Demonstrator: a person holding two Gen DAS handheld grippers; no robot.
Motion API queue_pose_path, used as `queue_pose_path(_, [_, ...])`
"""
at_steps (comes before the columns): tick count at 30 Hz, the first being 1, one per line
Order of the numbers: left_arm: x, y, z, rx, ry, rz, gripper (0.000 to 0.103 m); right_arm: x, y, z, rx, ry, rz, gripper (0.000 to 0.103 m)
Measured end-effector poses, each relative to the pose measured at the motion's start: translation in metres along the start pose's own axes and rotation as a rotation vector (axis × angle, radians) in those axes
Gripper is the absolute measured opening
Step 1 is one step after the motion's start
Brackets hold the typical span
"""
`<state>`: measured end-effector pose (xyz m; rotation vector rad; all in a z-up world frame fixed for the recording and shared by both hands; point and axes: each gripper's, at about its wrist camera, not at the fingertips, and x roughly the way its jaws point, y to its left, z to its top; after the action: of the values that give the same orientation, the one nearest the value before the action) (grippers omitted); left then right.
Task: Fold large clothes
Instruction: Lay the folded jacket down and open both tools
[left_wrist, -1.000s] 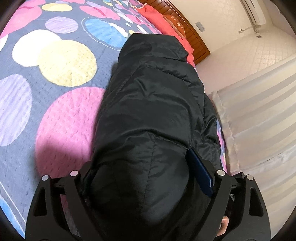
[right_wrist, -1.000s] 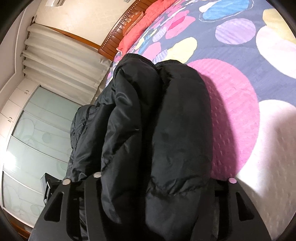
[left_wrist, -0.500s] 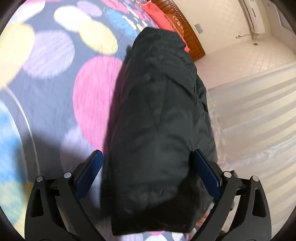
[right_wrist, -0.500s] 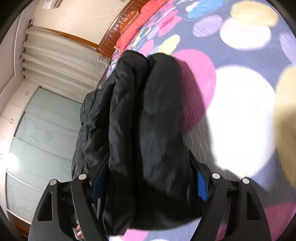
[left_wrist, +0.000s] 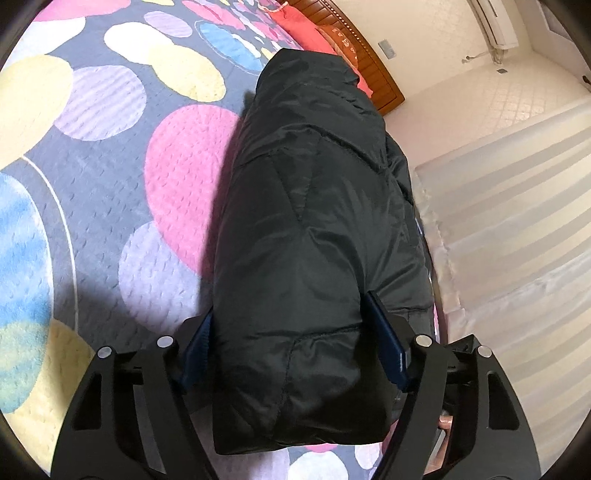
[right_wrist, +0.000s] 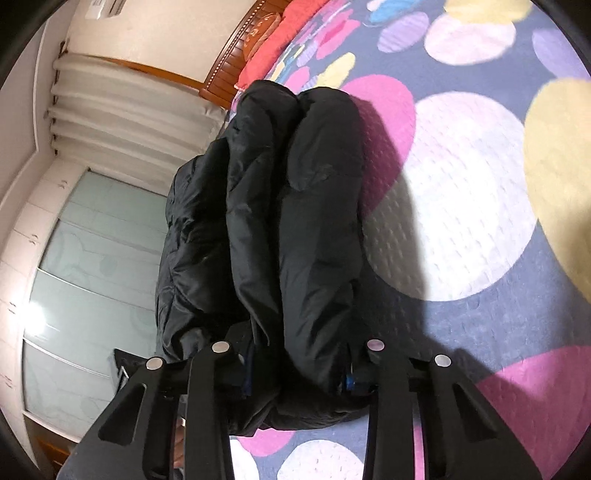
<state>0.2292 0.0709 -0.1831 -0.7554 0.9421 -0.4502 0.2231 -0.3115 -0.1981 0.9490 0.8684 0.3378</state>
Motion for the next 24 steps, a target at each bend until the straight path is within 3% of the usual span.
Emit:
queue_pose_path(9, [-0.003,0.0,-0.001,-0.022,-0.008,0.007,0.081,-0.001,-0.001,0.002,0.008,-0.012,-0.004,0.046])
queue_pose_path(24, [-0.018,-0.01,-0.016,0.055,-0.039,0.106,0.088,-0.02,-0.014,-0.01,0.034,-0.03,-0.017,0.061])
